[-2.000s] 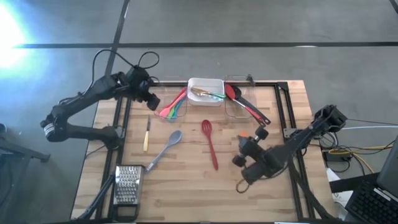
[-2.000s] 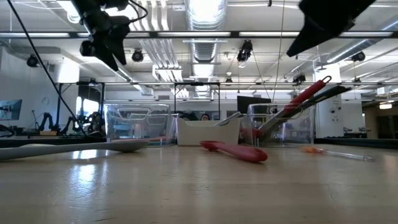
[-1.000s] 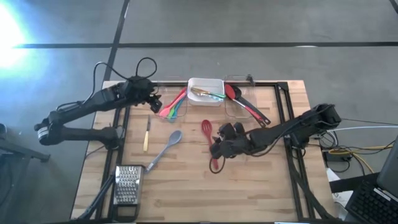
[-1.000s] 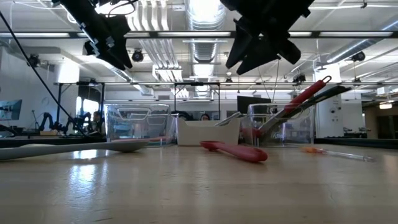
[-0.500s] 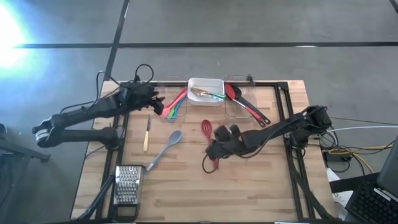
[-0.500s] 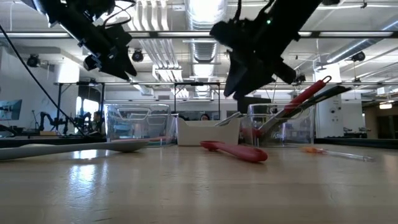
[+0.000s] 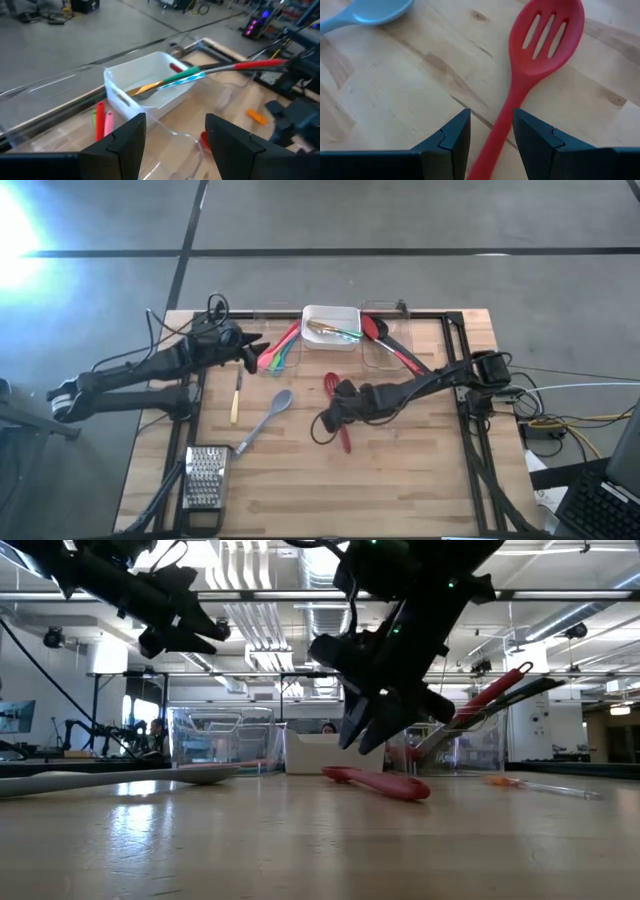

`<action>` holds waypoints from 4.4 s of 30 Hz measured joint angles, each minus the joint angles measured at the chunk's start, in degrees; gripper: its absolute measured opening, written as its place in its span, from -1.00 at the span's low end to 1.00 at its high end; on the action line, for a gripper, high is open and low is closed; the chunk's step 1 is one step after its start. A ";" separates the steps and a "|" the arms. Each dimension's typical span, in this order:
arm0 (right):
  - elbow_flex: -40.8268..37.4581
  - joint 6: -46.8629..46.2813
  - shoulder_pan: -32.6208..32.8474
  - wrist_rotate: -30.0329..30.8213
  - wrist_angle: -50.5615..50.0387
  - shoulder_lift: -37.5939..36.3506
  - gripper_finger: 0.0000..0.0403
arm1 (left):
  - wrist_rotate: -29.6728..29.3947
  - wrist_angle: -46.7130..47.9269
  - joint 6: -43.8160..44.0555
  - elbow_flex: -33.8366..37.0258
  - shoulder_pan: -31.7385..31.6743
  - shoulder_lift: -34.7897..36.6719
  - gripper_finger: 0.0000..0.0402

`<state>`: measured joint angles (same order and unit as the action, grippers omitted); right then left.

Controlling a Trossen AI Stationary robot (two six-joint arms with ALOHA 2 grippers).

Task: Pick & Place Kitchen Items
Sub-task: Put the red serving spoon into the right transparent bin, then put the white knife into the white bin

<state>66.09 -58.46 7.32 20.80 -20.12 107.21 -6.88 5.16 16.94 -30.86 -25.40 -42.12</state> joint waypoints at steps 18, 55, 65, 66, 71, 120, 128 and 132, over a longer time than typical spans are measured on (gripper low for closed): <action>0.51 -0.06 -4.19 -3.69 -1.37 8.17 -0.57 | 1.90 -6.67 0.69 4.05 1.59 3.03 0.04; 20.21 22.74 -31.31 -13.07 -53.09 -31.32 -0.83 | 1.97 -7.93 2.37 4.86 1.65 2.81 0.04; 31.49 30.57 -41.18 -19.91 -67.99 -15.01 -0.83 | 1.98 -7.71 2.25 4.86 1.65 2.81 0.04; 32.13 31.34 -41.76 -19.98 -68.79 -13.46 -0.83 | 1.99 -7.71 2.25 4.86 1.65 2.81 0.04; 34.07 35.26 -44.33 -19.99 -69.70 -6.11 -0.83 | 2.08 -7.68 1.68 4.88 1.65 2.81 0.04; 35.12 41.05 -51.14 -21.25 -60.17 12.19 -0.22 | 2.49 -7.63 1.48 4.97 1.65 2.78 0.04; 39.74 43.23 -49.73 -20.76 -60.43 9.11 -0.18 | 2.49 -7.64 1.48 4.97 1.65 2.78 0.04; 42.29 43.35 -47.97 -20.59 -60.65 6.59 -0.22 | 2.52 -7.19 1.48 4.97 1.65 2.78 0.04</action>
<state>108.38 -15.11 -40.65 0.21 -80.77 113.80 -4.36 -2.03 18.41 -25.89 -23.75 -39.33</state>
